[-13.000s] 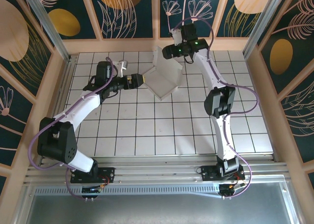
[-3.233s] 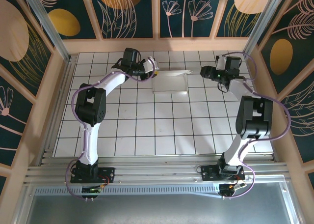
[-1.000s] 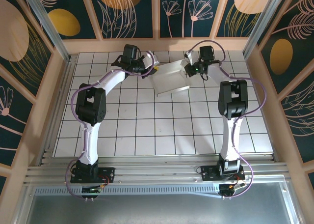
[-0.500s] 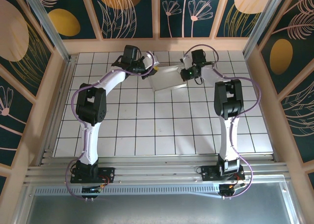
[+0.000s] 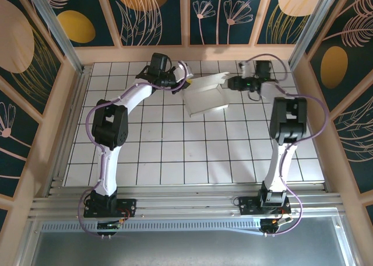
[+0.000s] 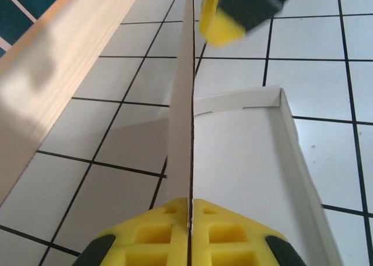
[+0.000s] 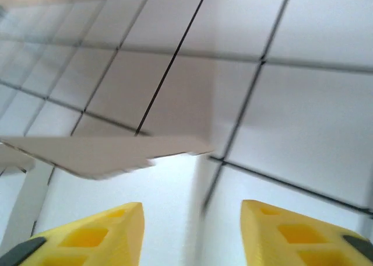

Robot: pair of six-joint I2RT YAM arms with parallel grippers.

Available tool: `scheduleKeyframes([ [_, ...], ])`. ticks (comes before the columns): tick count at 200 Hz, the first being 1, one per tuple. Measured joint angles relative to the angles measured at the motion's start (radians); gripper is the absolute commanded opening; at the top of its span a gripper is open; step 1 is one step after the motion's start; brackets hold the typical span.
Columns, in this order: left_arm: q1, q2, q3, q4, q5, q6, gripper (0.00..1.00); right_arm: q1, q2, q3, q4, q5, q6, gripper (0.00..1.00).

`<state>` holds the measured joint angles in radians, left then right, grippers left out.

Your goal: Fold the paper box

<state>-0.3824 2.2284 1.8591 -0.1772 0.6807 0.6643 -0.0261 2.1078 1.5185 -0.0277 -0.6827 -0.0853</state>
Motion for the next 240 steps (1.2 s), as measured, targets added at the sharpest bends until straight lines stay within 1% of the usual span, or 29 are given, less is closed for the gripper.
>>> scheduleKeyframes([
  [8,0.001,0.000,0.000,0.003,-0.001,-0.006,0.06,-0.034,-0.027,-0.062,0.091,-0.039,0.056,0.65],
  [19,0.001,0.002,0.000,0.007,0.000,-0.013,0.06,-0.056,-0.056,-0.137,0.198,-0.079,0.119,0.71],
  [33,0.001,0.004,0.002,0.010,0.002,-0.019,0.06,-0.058,-0.069,-0.204,0.332,-0.124,0.234,0.71],
  [51,0.001,0.005,0.004,0.010,0.002,-0.021,0.06,-0.062,-0.037,-0.205,0.456,-0.165,0.477,0.60],
  [60,0.001,0.005,0.004,0.010,0.002,-0.023,0.06,-0.070,-0.001,-0.155,0.452,-0.180,0.594,0.52],
  [73,0.001,0.005,0.004,0.010,0.002,-0.025,0.07,-0.077,0.064,-0.063,0.409,-0.178,0.711,0.40],
  [78,0.001,0.005,0.004,0.010,0.002,-0.027,0.07,-0.078,0.085,-0.035,0.390,-0.175,0.732,0.39],
  [88,0.001,0.005,0.004,0.010,0.002,-0.031,0.07,-0.077,0.118,0.005,0.344,-0.161,0.795,0.40],
  [102,0.001,0.005,0.003,0.013,0.002,-0.034,0.07,-0.065,0.154,0.050,0.267,-0.153,0.827,0.41],
  [136,0.001,0.005,0.000,0.017,0.006,-0.035,0.07,-0.016,0.249,0.196,0.080,-0.158,0.824,0.48],
  [148,0.001,0.005,0.000,0.017,0.006,-0.037,0.07,0.000,0.257,0.208,0.043,-0.158,0.826,0.50],
  [164,0.001,0.005,0.000,0.018,0.006,-0.041,0.07,0.014,0.257,0.206,0.020,-0.157,0.854,0.49],
  [188,0.003,0.005,0.000,0.018,0.006,-0.044,0.07,0.014,0.257,0.199,0.025,-0.172,0.913,0.44],
  [207,0.003,0.005,0.000,0.019,0.006,-0.050,0.07,0.018,0.257,0.199,0.023,-0.176,0.924,0.38],
  [213,0.003,0.005,0.000,0.019,0.006,-0.053,0.07,0.021,0.257,0.199,0.022,-0.177,0.921,0.36],
  [240,0.003,0.005,-0.001,0.019,0.006,-0.060,0.06,0.040,0.257,0.214,-0.028,-0.163,0.859,0.18],
])
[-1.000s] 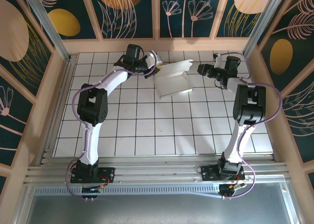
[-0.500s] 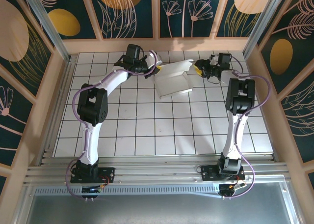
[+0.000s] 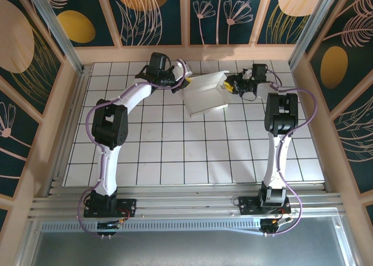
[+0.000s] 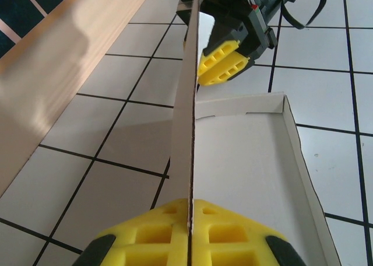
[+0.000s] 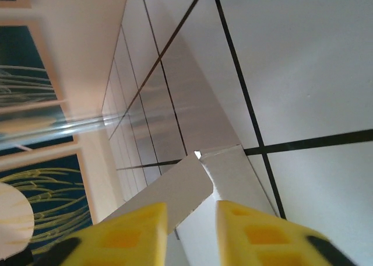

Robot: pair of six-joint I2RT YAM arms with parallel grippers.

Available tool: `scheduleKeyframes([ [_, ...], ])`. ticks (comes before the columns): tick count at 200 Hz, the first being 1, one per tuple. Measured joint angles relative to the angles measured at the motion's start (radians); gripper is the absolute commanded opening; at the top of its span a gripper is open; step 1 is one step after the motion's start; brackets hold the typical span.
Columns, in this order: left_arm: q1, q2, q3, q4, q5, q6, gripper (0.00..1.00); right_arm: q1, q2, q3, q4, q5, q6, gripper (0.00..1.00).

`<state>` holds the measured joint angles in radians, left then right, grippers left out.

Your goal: Fold the paper box

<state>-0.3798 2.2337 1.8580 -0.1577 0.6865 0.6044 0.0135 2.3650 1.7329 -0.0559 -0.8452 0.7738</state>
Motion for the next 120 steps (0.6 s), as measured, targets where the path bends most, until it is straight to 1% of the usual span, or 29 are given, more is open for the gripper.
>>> scheduleKeyframes([
  [11,0.000,0.000,-0.001,0.000,0.000,-0.001,0.06,0.009,0.000,0.015,-0.033,0.011,-0.047,0.14],
  [40,0.001,0.000,-0.001,0.001,0.000,-0.008,0.06,0.030,0.000,0.080,-0.135,0.075,-0.164,0.13],
  [65,0.001,0.000,-0.001,0.001,-0.001,-0.008,0.06,0.039,0.000,0.102,-0.197,0.123,-0.246,0.12],
  [91,0.000,0.000,-0.014,0.023,0.000,-0.008,0.06,0.046,0.000,0.100,-0.248,0.145,-0.298,0.11],
  [120,-0.003,0.000,-0.018,0.035,0.000,-0.008,0.06,0.061,0.000,0.097,-0.265,0.145,-0.326,0.11],
])
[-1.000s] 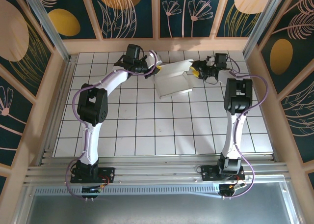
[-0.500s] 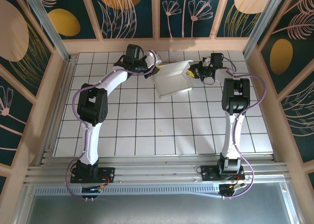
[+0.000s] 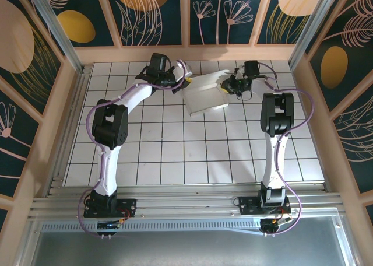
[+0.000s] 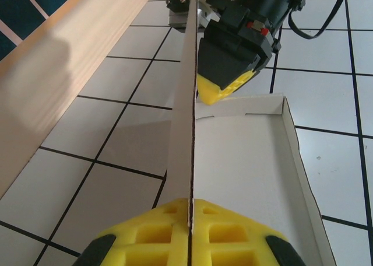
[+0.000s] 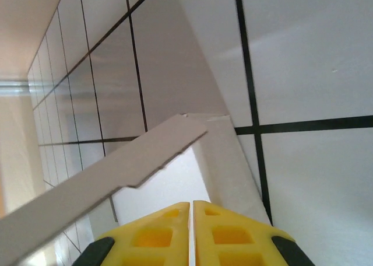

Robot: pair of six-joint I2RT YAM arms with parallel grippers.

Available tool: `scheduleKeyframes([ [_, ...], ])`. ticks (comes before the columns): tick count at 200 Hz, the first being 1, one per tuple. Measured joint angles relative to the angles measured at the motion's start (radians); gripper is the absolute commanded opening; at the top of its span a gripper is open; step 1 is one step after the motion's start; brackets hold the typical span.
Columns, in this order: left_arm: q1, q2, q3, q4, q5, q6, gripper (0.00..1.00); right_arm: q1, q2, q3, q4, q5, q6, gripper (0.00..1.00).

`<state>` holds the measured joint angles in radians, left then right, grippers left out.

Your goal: Fold the paper box

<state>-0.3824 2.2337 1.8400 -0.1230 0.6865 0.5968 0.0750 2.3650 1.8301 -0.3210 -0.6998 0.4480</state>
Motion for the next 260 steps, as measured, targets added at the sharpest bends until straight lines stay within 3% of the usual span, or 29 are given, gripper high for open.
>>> scheduleKeyframes([
  [43,-0.002,0.000,-0.001,0.000,-0.003,0.005,0.06,-0.004,-0.020,-0.042,0.033,0.035,0.007,0.09],
  [75,-0.003,0.000,-0.001,0.000,-0.008,0.019,0.06,-0.084,-0.091,-0.166,0.109,0.079,0.106,0.00],
  [97,-0.003,0.000,-0.001,0.000,-0.008,0.024,0.06,-0.153,-0.084,-0.132,0.132,0.084,0.134,0.00],
  [110,-0.003,0.000,-0.001,0.000,-0.008,0.027,0.06,-0.165,-0.045,-0.022,0.103,0.079,0.127,0.00],
  [133,-0.003,0.000,-0.001,0.000,-0.008,0.027,0.06,-0.135,0.047,0.205,0.072,0.058,0.092,0.00],
  [157,-0.003,0.000,-0.001,0.000,-0.008,0.027,0.06,-0.083,0.085,0.296,0.040,0.026,0.071,0.00],
  [195,-0.003,0.000,0.000,-0.001,-0.008,0.027,0.06,-0.034,0.093,0.296,-0.018,-0.009,0.031,0.00],
  [260,-0.003,0.000,0.000,-0.001,-0.008,0.027,0.06,-0.047,0.093,0.194,-0.050,0.007,-0.006,0.00],
])
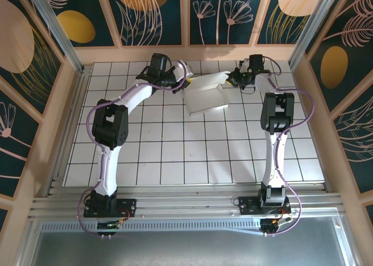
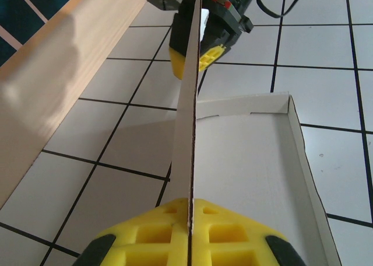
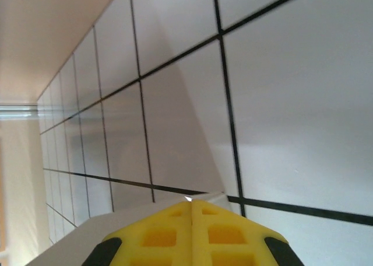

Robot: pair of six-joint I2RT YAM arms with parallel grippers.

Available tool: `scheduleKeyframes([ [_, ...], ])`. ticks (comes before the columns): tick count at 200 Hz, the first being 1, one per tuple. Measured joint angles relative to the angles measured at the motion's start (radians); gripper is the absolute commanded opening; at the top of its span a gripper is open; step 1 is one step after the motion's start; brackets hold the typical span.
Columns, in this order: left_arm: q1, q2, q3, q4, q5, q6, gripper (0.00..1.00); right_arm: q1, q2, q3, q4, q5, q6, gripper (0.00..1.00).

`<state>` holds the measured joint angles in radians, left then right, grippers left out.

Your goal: Fold the paper box

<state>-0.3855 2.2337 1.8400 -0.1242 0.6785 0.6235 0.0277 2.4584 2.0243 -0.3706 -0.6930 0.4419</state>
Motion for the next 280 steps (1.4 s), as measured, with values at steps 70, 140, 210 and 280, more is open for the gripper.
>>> scheduleKeyframes([
  [70,-0.001,0.000,0.000,0.000,0.000,0.000,0.06,0.012,0.000,-0.020,-0.001,-0.006,-0.037,0.00],
  [140,-0.001,0.000,0.000,0.000,0.000,0.000,0.06,0.024,-0.023,-0.058,0.000,0.004,-0.087,0.00],
  [210,-0.001,0.000,0.000,0.000,0.000,0.000,0.06,0.036,-0.032,-0.064,-0.001,0.034,-0.138,0.00],
  [280,-0.001,0.000,0.000,0.000,0.000,0.000,0.06,0.046,-0.032,-0.064,-0.001,0.040,-0.175,0.00],
])
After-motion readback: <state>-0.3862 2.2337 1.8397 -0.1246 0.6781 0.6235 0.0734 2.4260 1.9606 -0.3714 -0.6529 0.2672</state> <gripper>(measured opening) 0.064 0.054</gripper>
